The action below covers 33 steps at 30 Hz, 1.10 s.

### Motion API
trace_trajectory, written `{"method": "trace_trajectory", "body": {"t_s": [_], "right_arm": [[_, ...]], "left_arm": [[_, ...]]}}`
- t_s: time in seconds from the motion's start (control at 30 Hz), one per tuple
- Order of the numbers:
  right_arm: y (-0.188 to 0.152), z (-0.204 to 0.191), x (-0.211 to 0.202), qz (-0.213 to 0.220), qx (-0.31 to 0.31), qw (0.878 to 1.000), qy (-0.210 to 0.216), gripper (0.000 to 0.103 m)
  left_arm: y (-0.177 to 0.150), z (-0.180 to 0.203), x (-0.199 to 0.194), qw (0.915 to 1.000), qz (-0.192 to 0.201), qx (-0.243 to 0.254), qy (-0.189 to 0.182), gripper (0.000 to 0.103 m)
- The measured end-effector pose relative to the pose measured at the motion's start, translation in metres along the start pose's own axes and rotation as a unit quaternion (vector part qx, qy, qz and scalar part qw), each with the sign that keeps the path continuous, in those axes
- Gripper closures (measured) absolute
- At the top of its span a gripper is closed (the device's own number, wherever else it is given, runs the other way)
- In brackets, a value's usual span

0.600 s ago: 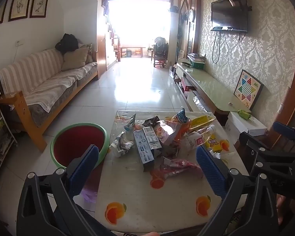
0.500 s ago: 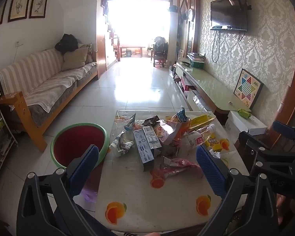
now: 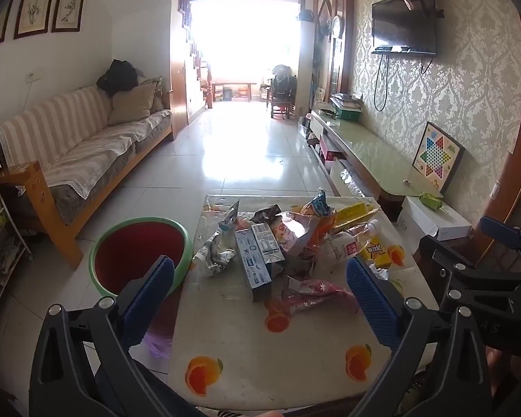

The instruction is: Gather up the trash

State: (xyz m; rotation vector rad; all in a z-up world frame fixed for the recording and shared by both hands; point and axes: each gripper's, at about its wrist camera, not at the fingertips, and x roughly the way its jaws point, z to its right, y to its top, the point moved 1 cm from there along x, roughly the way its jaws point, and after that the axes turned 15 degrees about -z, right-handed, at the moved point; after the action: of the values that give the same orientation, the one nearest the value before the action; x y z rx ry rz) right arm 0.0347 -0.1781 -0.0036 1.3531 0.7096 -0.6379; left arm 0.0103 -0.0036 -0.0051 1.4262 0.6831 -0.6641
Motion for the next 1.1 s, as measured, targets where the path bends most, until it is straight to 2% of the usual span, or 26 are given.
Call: {"method": "trace_trajectory", "body": {"t_s": [0.8, 1.1], "right_arm": [[0.001, 0.003, -0.010, 0.006, 0.001, 1.000, -0.006, 0.004], [0.003, 0.007, -0.009, 0.005, 0.006, 1.000, -0.011, 0.004]], "left_arm": [[-0.001, 0.000, -0.003, 1.0000, 0.000, -0.002, 0.002, 0.008], [0.001, -0.012, -0.005, 0.9998, 0.006, -0.019, 0.006, 0.008]]}}
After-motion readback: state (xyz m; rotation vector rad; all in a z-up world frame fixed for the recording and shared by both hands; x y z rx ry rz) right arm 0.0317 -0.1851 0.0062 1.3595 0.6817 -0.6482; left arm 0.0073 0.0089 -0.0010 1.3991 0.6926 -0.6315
